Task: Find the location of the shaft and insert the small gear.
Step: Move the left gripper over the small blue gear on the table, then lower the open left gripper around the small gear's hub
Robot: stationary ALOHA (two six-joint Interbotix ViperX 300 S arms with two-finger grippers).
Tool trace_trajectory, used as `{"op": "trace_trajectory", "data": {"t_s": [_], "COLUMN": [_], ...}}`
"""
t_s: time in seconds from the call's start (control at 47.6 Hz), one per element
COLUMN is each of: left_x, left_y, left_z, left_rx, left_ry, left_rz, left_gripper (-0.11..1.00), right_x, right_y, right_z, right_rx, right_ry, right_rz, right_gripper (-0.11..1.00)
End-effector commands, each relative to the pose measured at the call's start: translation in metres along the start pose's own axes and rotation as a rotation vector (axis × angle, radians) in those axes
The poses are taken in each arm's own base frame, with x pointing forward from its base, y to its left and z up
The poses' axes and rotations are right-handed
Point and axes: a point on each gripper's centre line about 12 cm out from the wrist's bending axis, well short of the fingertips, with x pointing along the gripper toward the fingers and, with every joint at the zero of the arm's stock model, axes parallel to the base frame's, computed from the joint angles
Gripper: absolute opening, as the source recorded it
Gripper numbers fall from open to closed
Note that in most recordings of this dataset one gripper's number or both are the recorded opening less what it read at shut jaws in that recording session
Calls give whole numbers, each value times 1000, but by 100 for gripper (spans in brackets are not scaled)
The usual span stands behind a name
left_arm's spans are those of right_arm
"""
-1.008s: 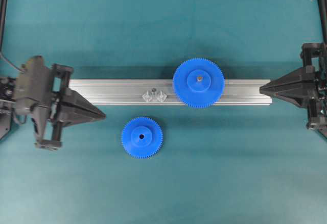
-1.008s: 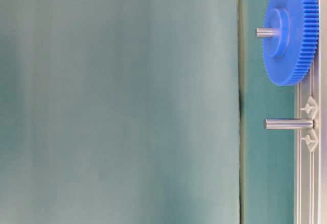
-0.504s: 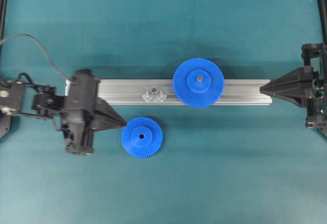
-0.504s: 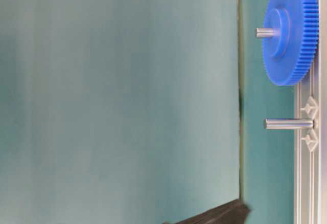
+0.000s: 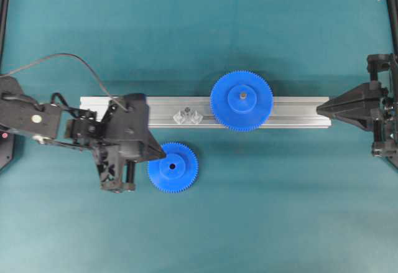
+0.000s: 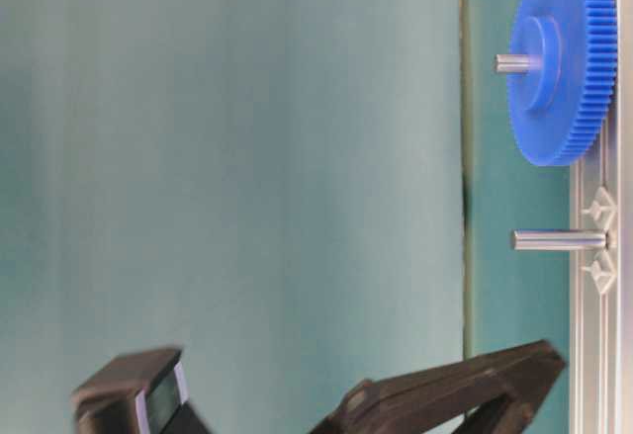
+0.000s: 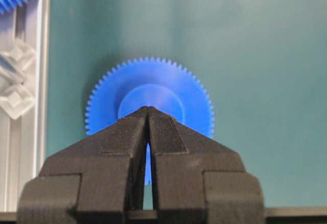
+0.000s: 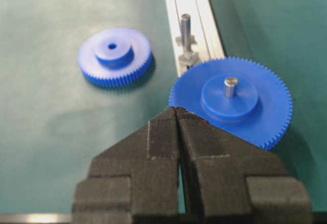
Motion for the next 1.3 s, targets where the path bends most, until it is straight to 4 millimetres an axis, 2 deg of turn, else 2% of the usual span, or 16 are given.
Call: {"op": "trace_trajectory", "data": {"t_s": [0.0, 0.357, 0.672, 1.28], "left_x": [1, 23, 40, 53], "left_y": [-3, -7, -9, -10], "left_z": [13, 16, 26, 38], "left_rx": [5, 14, 17, 27], "left_ry": [-10, 118, 192, 417], "left_rz": [-4, 3, 11, 37], "left_gripper": [1, 1, 1, 1], "right_x": [1, 1, 0, 0], "right_y": [0, 0, 0, -1], "right_z": [4, 2, 1, -1], "right_rx": [10, 12, 12, 12], "right_ry": [-11, -5, -3, 0], "right_rz": [-2, -2, -3, -3], "right_gripper": [1, 1, 1, 1]}}
